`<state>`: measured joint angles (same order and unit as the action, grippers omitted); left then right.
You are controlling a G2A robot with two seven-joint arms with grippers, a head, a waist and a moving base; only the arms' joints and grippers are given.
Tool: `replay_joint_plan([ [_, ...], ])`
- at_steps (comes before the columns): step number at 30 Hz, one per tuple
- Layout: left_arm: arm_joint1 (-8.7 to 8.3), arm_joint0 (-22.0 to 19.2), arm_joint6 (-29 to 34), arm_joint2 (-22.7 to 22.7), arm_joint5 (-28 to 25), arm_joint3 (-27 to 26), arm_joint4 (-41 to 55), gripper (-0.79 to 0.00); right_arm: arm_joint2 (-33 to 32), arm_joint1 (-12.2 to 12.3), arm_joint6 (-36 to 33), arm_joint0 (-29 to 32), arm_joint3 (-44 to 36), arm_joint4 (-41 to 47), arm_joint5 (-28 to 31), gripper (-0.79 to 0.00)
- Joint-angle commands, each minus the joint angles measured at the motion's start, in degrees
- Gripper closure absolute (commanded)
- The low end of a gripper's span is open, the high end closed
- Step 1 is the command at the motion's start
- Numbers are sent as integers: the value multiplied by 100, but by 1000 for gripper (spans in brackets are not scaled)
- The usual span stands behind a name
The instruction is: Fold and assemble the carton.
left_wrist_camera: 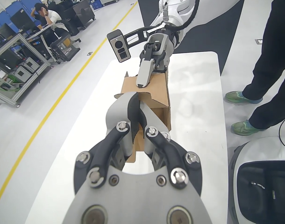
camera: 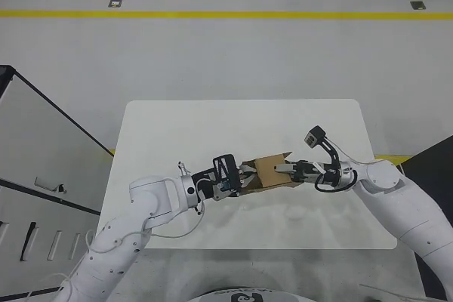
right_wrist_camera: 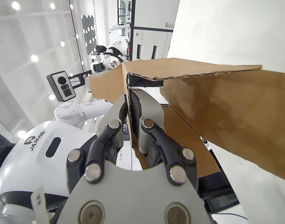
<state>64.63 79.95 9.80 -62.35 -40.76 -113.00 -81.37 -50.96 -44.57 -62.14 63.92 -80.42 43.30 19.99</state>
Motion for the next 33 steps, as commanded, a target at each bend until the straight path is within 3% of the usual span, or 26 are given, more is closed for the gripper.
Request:
replay_joint_plan([
  [1, 5, -31, 18, 47, 24, 5, -15, 0, -14, -15, -12, 0, -6, -38, -12, 0],
  [15, 38, -228, 140, 393, 178, 50, -212, 0, -144, -116, -124, 66, -48, -242, -60, 0],
  [33, -83, 162, 85, -173, 353, -158, -167, 0, -731, -176, -661, 400, 280, 860, 95, 0],
])
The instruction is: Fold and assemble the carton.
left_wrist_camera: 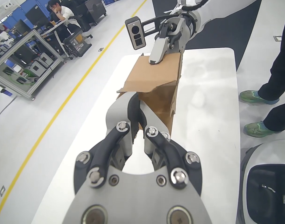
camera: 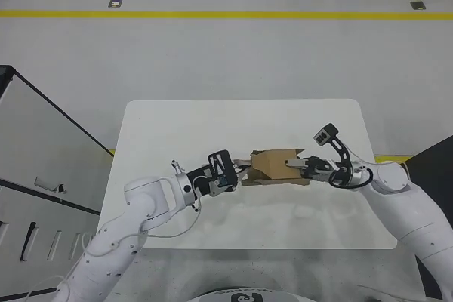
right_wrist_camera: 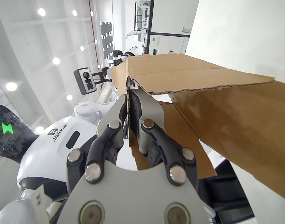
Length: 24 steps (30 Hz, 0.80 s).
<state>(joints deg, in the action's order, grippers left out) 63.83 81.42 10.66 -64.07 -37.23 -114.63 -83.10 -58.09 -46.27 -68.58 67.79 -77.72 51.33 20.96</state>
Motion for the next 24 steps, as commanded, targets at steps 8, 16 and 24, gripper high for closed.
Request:
replay_joint_plan([
  [8, -3, 18, -21, 133, -51, 73, 47, 0, -78, -97, -158, 72, 53, 358, -32, 0],
  [16, -7, -49, -51, 227, -150, 113, 45, 0, -118, -182, -84, 43, 96, 325, -136, 0],
  [24, -17, -103, 41, 286, -263, 167, 98, 0, -170, -261, 101, -13, 133, 268, -353, 0],
])
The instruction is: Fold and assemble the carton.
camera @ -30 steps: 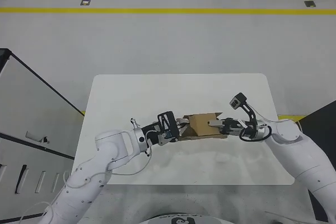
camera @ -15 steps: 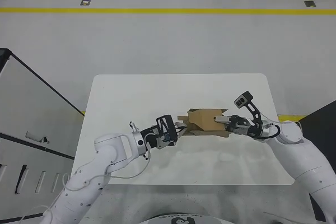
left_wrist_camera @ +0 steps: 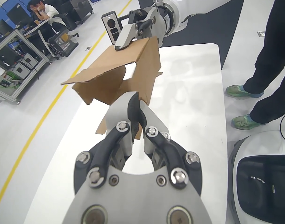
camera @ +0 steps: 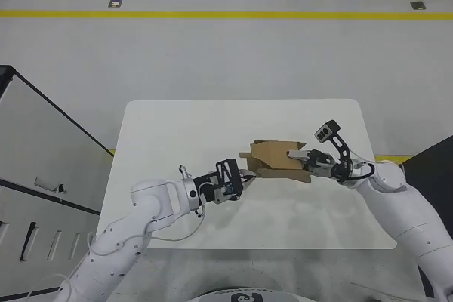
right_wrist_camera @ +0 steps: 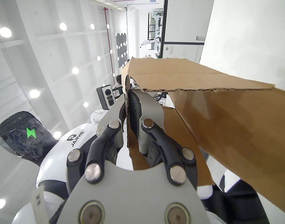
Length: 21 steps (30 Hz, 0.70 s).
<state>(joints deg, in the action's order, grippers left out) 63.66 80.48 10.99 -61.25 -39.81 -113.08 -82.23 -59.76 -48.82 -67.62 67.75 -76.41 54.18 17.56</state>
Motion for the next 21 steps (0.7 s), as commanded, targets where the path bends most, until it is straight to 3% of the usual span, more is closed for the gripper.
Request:
replay_joint_plan([
  [1, -1, -19, 20, 9, -6, 14, 18, 0, -7, -16, 13, -18, 1, -36, -29, 0],
  [15, -45, -45, 204, -290, 292, 3, -14, 0, -124, -115, -110, -62, 73, -268, -86, 0],
  [21, -35, -75, 102, -165, 248, 14, 47, 0, -137, -154, -268, -47, 93, -345, -131, 0],
])
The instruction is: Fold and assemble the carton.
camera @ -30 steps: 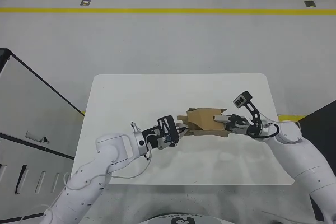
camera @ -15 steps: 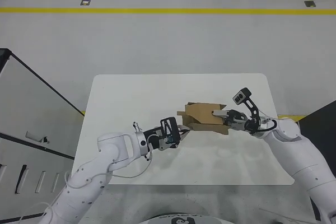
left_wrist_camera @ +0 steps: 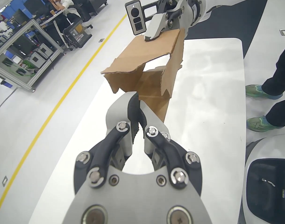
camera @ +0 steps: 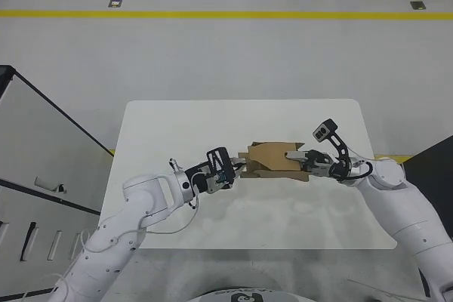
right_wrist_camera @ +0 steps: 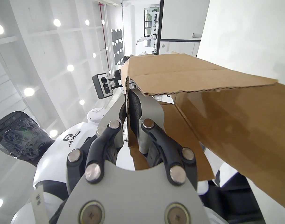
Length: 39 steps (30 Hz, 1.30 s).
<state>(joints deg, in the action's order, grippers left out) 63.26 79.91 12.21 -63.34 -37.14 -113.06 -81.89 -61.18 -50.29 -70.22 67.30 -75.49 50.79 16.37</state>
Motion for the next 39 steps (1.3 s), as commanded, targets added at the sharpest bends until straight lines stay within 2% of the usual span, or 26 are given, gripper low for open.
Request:
replay_joint_plan([
  [1, 12, -44, -43, 94, -40, 30, 30, 0, 11, -16, -8, -6, 9, -18, -32, 0],
  [12, 71, -293, -108, 472, -75, 181, 68, 0, 42, -134, 155, -95, 109, -53, -135, 0],
  [39, 75, -331, 37, 616, 52, 68, -49, 0, -154, -306, 591, 1, 48, -274, -265, 0],
])
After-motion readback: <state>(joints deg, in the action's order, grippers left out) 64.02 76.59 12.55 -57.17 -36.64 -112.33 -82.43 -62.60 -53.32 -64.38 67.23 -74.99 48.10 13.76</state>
